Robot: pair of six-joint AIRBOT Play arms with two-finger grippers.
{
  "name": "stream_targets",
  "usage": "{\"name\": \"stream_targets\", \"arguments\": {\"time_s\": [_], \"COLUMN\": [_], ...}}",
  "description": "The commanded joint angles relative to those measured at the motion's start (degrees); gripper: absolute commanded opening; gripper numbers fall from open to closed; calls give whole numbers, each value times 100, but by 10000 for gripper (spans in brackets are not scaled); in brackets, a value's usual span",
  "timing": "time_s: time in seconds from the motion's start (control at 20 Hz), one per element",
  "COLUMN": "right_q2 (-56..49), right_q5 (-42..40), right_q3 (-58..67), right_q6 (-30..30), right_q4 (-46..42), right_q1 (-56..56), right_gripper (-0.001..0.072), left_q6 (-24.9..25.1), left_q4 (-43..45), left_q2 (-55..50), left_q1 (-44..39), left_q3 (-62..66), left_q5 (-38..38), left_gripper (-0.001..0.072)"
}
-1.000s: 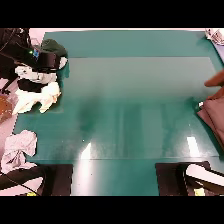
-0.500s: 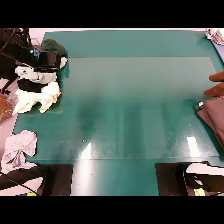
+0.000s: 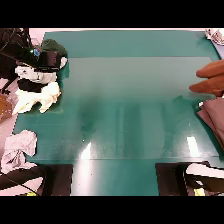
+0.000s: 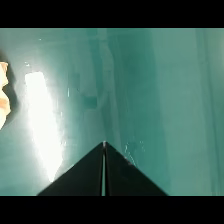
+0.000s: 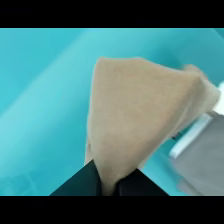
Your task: Fold the shirts.
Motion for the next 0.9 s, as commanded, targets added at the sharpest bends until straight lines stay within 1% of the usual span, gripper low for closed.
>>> {"name": "stream_targets", "arguments": {"time_s": [0.0,0.1,0.25,0.35,0.45,0.5,0.6,0.8,0.85], "right_q2": [291,396,540,623,612,546,308,-323,-479], "right_q5": [103,256,822,1115,1412,1497,1497,1508,1508], "right_q3": [-730,-1014,-1165,-1158,-1161,-1163,-1165,-1165,-1165], "right_q6": [101,15,7,7,-11,-181,-544,-662,-708], "right_q4": [-479,-485,-590,-1172,-2002,-2277,-2470,-2973,-3042], "right_q1": [-380,-715,-1217,-1456,-1641,-1718,-1775,-1773,-1773], "right_gripper": [20,21,21,21,23,23,24,30,63], "left_q6": [22,42,39,39,39,39,42,37,37], "left_q4": [0,0,-2,-2,-44,-76,-166,-170,-170], "left_q2": [0,0,0,0,0,0,0,-2,-2], "left_q1": [2,2,2,2,2,2,2,2,2], "left_q3": [4,4,4,4,4,7,4,7,4], "left_q5": [-35,-35,-28,-28,-28,-26,42,243,306], "left_gripper": [25,25,25,25,25,25,25,25,25]}}
